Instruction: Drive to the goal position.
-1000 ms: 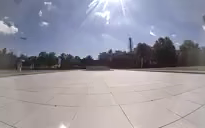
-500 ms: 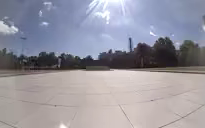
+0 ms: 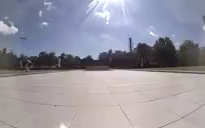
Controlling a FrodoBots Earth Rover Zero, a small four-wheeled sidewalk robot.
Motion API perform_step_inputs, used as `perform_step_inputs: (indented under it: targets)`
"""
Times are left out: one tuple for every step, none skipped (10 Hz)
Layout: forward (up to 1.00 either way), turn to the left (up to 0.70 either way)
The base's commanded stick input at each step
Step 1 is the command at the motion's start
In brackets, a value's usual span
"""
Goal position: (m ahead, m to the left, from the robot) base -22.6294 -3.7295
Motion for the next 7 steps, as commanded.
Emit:
perform_step_inputs:
  targets:
    - [0.05, 0.00]
    - [0.04, 0.00]
    - [0.05, 0.00]
    - [0.05, 0.00]
    - [0.04, 0.00]
    - [0.05, 0.00]
    - [0.05, 0.00]
